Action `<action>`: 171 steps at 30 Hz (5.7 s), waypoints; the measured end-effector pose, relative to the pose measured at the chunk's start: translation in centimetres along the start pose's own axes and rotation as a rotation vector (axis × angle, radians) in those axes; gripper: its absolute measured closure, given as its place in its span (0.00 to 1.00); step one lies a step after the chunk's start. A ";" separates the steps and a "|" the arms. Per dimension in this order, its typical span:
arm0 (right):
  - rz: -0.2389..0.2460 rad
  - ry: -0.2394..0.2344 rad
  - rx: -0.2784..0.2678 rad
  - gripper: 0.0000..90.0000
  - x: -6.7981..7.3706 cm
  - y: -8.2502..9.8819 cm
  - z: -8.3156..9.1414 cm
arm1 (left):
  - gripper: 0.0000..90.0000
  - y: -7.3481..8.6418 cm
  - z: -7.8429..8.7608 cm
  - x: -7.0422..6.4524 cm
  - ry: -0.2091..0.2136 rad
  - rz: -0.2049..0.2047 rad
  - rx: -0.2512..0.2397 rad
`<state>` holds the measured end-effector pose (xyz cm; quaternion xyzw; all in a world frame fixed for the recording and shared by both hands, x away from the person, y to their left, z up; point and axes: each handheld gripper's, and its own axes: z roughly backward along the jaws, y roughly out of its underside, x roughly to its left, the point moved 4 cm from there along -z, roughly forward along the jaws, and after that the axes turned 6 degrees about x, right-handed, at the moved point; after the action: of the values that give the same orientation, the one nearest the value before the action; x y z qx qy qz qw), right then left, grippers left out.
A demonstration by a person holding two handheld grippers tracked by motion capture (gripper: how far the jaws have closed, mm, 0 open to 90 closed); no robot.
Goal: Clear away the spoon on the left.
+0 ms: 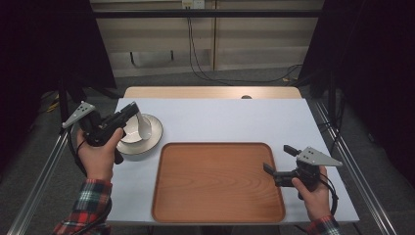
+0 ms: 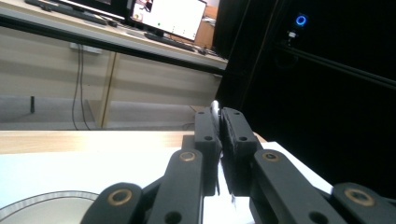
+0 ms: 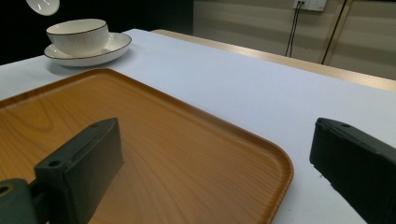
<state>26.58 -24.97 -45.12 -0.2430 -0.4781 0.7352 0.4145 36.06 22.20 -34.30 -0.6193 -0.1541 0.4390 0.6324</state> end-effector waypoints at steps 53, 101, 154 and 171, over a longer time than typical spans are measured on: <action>0.032 -0.021 0.017 0.02 0.9 0.0 -0.2 | 0.95 4.4 -0.6 -5.2 0.199 -0.042 0.095; 0.070 -0.031 0.041 0.03 1.5 0.0 -0.6 | 0.95 10.1 -0.2 -7.5 0.288 0.001 0.170; 0.086 -0.052 0.047 0.03 1.8 0.1 -1.0 | 0.82 13.5 -3.6 -3.7 0.160 -0.015 0.287; 0.104 -0.043 0.065 0.03 2.1 0.3 -0.6 | 0.77 13.6 -4.8 -3.0 0.109 -0.072 0.309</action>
<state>25.73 -22.95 -45.56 -0.2381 -0.4497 0.7759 0.3729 32.98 14.76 -46.66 -0.5315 -0.0726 0.4003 0.7430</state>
